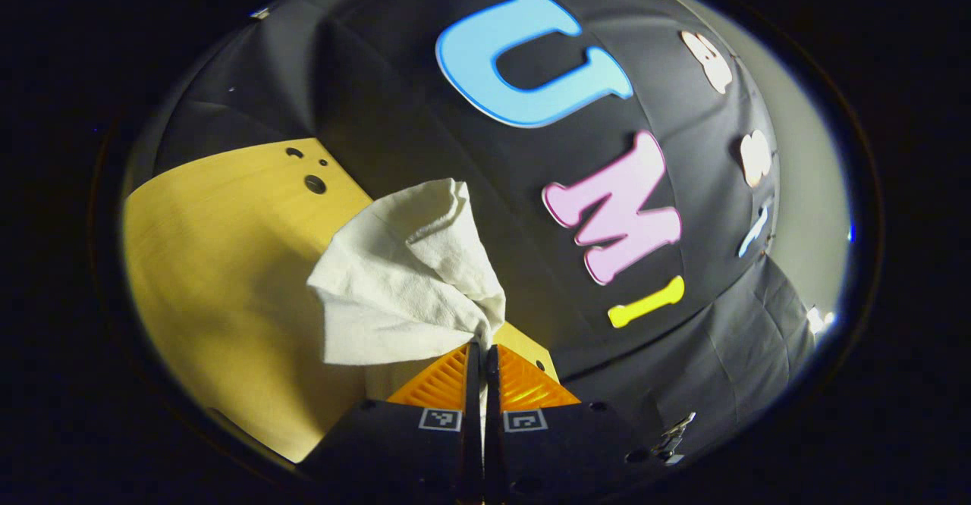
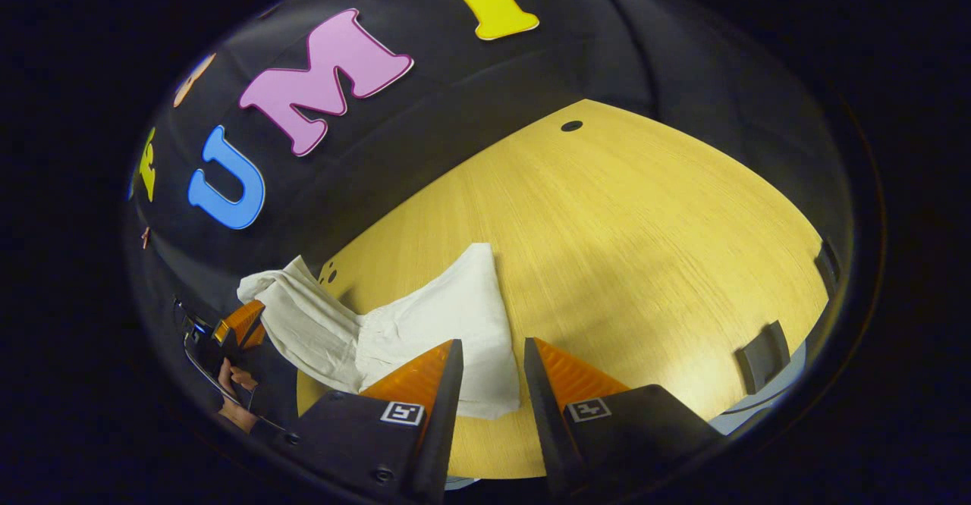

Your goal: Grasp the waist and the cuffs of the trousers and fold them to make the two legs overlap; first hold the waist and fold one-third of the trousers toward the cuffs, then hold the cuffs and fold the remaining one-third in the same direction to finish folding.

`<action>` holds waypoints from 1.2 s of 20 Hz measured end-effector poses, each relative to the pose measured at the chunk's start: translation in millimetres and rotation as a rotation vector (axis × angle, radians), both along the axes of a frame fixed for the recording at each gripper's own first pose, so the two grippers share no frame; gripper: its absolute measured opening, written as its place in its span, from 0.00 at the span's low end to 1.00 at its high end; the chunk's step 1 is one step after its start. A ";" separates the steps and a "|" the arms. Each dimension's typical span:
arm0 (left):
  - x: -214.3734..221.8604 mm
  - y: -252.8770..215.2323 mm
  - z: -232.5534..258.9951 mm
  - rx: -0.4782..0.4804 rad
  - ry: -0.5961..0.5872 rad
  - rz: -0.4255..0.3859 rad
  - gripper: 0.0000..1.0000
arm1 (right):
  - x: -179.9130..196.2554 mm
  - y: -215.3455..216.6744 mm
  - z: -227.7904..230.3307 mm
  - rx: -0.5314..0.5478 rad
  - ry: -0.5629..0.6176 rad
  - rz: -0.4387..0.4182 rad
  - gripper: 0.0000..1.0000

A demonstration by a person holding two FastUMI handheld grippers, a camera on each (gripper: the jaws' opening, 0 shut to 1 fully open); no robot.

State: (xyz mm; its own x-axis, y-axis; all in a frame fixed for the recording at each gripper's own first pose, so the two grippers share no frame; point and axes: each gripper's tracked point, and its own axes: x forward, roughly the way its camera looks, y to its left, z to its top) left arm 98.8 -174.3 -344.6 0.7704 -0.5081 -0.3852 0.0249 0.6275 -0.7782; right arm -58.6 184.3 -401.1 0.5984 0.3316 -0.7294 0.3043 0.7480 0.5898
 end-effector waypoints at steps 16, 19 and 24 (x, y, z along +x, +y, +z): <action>-64.4 -176.5 -65.8 0.316 0.061 -0.406 0.08 | -41.8 -78.6 -5.3 -0.032 0.041 -0.133 0.53; -90.8 -198.9 -72.8 0.322 0.060 -0.513 0.11 | -44.9 -82.4 -8.4 -0.030 0.051 -0.147 0.53; -138.0 -229.3 -76.2 0.318 0.051 -0.664 0.33 | -44.7 -81.7 -10.6 -0.030 0.058 -0.146 0.53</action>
